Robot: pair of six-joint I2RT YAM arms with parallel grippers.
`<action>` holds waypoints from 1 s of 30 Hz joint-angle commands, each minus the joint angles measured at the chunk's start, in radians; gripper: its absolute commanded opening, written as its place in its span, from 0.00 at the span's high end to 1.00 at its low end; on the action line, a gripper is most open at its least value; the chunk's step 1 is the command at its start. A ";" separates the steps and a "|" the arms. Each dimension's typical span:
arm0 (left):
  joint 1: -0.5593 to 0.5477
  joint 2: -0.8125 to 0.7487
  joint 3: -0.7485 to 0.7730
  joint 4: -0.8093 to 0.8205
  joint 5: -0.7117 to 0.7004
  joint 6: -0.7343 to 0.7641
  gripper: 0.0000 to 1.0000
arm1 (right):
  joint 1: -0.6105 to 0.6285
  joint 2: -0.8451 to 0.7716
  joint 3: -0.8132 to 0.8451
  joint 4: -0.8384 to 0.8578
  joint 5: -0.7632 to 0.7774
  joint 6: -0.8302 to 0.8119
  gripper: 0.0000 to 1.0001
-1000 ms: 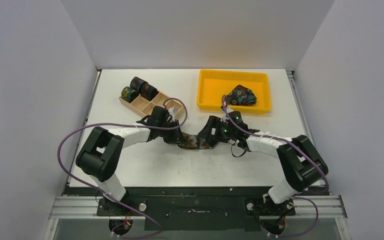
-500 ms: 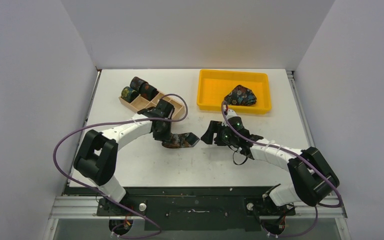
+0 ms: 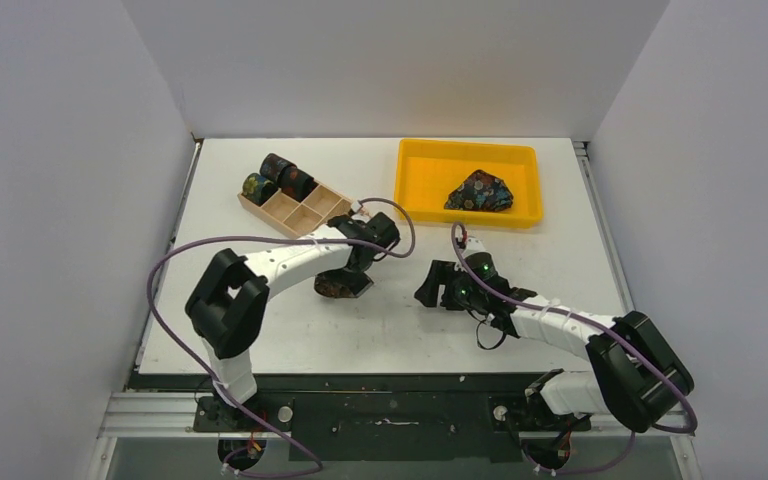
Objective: Roll the ties
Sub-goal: Roll the tie at the center of the board.
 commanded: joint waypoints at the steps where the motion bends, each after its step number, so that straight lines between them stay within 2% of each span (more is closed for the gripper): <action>1: -0.072 0.093 0.086 -0.124 -0.168 -0.092 1.00 | -0.001 -0.041 -0.026 0.024 0.032 -0.009 0.25; 7: -0.158 0.220 0.187 -0.200 -0.238 -0.180 1.00 | -0.004 -0.041 -0.036 0.022 0.032 -0.013 0.25; 13: -0.201 0.243 0.241 -0.178 -0.206 -0.177 0.72 | -0.007 -0.032 -0.040 0.024 0.036 -0.017 0.25; 21: -0.197 0.179 0.200 -0.081 -0.110 -0.149 0.33 | -0.006 -0.038 -0.052 0.028 0.036 -0.015 0.25; 27: -0.183 0.107 0.181 -0.049 -0.056 -0.135 0.24 | -0.006 -0.062 -0.051 0.013 0.035 -0.019 0.25; 30: -0.168 0.058 0.164 -0.022 -0.012 -0.122 0.22 | -0.008 -0.073 -0.049 0.007 0.034 -0.022 0.24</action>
